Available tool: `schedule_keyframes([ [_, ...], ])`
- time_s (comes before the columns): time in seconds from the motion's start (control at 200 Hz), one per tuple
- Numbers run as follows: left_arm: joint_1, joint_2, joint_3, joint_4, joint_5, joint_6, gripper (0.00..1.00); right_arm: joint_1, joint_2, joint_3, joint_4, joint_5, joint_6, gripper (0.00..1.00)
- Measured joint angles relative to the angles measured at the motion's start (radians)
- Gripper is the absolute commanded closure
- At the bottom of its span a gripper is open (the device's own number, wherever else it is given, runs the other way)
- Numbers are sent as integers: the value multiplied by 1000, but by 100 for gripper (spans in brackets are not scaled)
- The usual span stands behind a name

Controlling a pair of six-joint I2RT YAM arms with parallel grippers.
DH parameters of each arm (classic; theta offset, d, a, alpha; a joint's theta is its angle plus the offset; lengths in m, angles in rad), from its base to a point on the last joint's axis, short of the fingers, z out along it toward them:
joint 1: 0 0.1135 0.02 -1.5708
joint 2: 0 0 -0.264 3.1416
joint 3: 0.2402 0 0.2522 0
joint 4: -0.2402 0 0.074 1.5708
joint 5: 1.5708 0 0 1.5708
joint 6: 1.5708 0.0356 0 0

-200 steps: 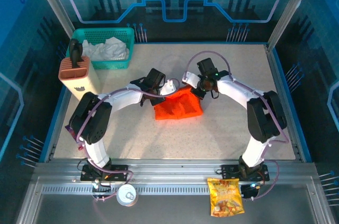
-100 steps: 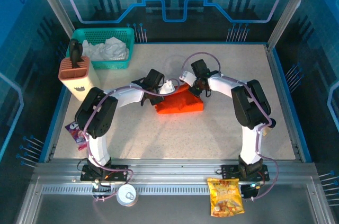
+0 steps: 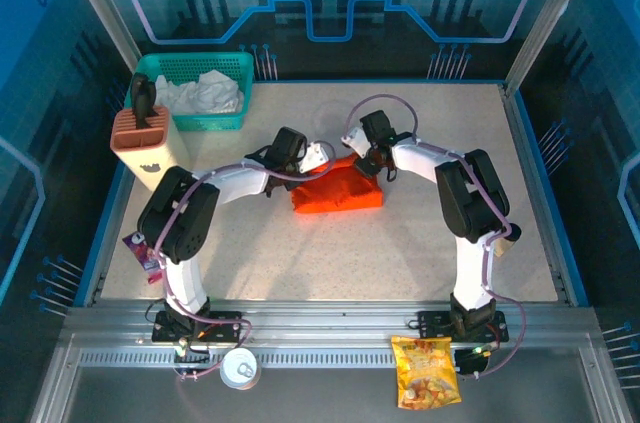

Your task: Fold and stack the t-shirts

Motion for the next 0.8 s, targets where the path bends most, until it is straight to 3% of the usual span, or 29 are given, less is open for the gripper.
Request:
schedule_keyframes([
  [0.155, 25, -77, -26, 84, -34, -62, 30, -18, -66, -10, 31, 4, 92, 44],
  [0.18, 31, -94, -31, 102, -38, -82, 24, -21, -82, -10, 37, 8, 108, 44],
  [0.235, 50, -138, -47, 146, -43, -117, 1, -27, -124, -10, 49, 23, 150, 43],
  [0.515, 121, -399, -100, 208, -90, -348, 1, -51, -318, 53, -70, 27, 431, 44],
  [0.645, 121, -547, -135, 189, -119, -505, 1, -62, -426, 5, -121, -82, 570, 48],
  [0.8, 123, -750, -220, 135, -98, -714, 1, -63, -512, -129, -124, -271, 725, 60],
])
